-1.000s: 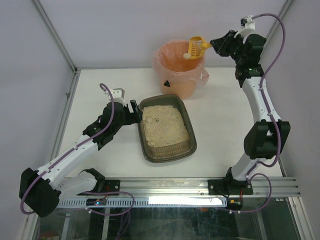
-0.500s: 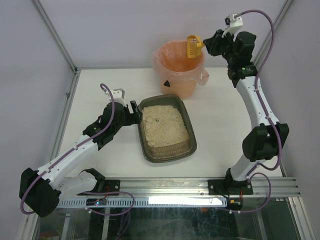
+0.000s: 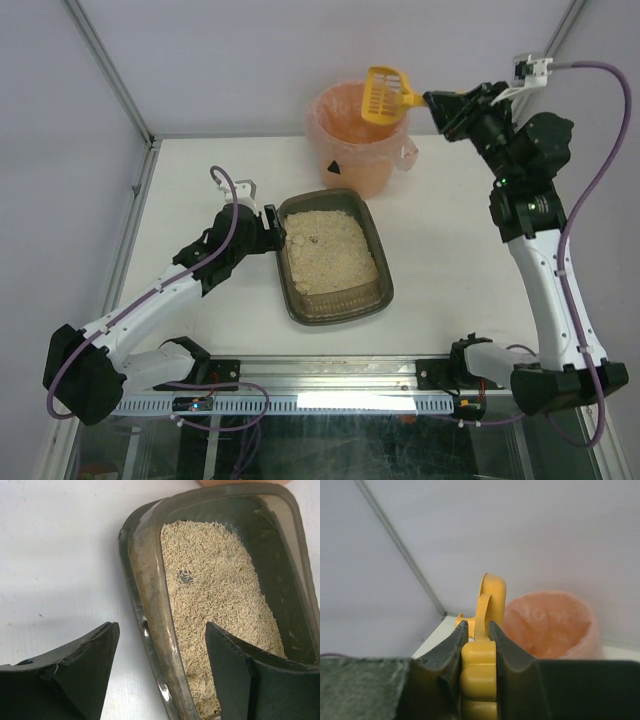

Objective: Clean the litter box

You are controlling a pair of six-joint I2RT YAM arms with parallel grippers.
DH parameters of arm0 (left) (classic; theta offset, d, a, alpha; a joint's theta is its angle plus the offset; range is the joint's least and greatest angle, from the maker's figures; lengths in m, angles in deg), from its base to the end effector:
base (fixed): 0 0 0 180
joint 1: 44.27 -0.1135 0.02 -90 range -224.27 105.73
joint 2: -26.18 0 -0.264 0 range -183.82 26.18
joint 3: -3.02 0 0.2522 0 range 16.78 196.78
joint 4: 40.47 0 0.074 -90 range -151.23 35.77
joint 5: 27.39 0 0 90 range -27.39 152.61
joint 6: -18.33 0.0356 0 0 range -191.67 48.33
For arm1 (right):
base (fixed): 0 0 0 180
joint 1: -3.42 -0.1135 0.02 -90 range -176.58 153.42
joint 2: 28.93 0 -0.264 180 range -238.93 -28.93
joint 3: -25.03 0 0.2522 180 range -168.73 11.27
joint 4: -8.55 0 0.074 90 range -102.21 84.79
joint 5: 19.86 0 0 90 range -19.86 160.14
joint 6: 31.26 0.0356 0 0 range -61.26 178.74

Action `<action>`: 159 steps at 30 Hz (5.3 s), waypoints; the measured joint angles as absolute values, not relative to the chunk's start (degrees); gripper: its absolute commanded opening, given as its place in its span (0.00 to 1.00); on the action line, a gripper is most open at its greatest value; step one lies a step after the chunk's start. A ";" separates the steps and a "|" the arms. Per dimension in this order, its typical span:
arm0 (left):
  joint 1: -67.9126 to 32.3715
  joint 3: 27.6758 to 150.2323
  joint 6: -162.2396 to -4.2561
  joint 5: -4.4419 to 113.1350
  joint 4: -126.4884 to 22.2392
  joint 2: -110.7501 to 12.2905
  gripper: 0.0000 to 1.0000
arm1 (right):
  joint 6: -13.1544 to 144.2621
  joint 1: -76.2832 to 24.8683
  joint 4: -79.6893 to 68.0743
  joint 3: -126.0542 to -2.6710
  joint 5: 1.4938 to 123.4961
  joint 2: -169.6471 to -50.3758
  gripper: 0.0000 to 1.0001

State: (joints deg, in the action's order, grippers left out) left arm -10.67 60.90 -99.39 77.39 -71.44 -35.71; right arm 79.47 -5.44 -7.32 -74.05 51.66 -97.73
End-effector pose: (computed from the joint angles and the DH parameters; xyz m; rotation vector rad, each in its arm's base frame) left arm 0.2016 -0.1231 0.2666 -0.0351 2.1773 -0.3346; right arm 0.2420 0.0491 0.5136 -0.1402 1.3542 0.6483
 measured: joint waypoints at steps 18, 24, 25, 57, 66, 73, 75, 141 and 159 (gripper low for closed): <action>-10.99 61.43 -99.44 74.47 -70.78 -41.70 0.65 | 86.40 -30.67 -31.69 -55.05 69.73 -94.88 0.00; -10.99 61.43 -99.44 74.40 -70.72 -41.77 0.65 | 86.77 -36.72 -39.47 -59.25 83.00 -103.43 0.00; -10.99 61.43 -99.44 74.38 -70.70 -41.77 0.65 | 86.75 -37.31 -40.65 -59.97 84.53 -104.28 0.00; -10.99 61.43 -99.44 71.47 -69.28 -43.54 0.64 | 93.66 -43.82 -38.62 -52.28 93.10 -102.32 0.00; -10.99 61.43 -99.44 71.10 -69.21 -44.63 0.63 | 96.91 -43.32 -34.56 -49.94 90.56 -102.01 0.00; -10.99 61.43 -99.44 70.99 -69.17 -44.87 0.62 | 100.67 -42.12 -29.11 -46.38 85.95 -101.97 0.00; -10.99 61.43 -99.44 70.97 -69.19 -45.11 0.60 | 102.38 -41.33 -25.64 -44.04 84.73 -101.48 0.00; -11.34 64.90 -99.00 68.52 -70.81 -53.31 0.57 | 123.32 -33.03 37.70 -21.50 69.69 -122.60 0.00; -11.76 65.25 -98.98 70.14 -71.81 -49.63 0.73 | 129.85 -31.61 43.65 -14.42 66.28 -118.27 0.00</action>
